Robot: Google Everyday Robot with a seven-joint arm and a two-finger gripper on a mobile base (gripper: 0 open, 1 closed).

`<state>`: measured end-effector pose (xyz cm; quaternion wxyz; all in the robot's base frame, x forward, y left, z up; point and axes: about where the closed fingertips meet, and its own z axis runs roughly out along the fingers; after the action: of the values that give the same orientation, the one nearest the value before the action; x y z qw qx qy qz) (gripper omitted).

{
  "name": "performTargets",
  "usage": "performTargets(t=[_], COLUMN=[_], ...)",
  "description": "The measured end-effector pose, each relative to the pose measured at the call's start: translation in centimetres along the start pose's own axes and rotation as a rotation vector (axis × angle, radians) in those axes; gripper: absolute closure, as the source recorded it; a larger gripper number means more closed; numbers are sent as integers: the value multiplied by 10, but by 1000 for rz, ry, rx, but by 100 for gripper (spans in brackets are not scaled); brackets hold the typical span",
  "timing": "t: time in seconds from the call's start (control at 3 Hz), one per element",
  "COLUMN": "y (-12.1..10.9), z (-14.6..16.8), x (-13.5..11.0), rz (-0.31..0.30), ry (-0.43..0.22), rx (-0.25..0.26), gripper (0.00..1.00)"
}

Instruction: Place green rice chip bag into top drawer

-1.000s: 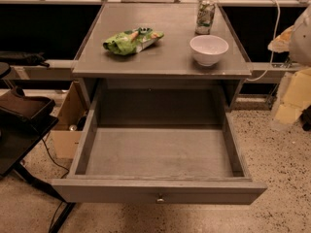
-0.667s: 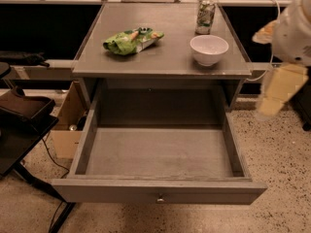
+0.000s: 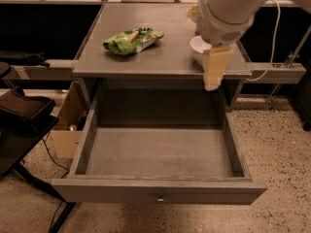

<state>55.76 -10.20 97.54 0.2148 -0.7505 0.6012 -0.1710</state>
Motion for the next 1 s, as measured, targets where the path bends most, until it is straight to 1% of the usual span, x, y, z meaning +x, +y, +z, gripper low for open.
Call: performTargets(t=[0.33, 0.67, 1.0], y=[-41, -43, -46], z=[26, 20, 21], x=[-39, -26, -32], rz=[-179, -178, -206], ry=[87, 118, 118], rx=[89, 101, 104], gripper=[0, 0, 0])
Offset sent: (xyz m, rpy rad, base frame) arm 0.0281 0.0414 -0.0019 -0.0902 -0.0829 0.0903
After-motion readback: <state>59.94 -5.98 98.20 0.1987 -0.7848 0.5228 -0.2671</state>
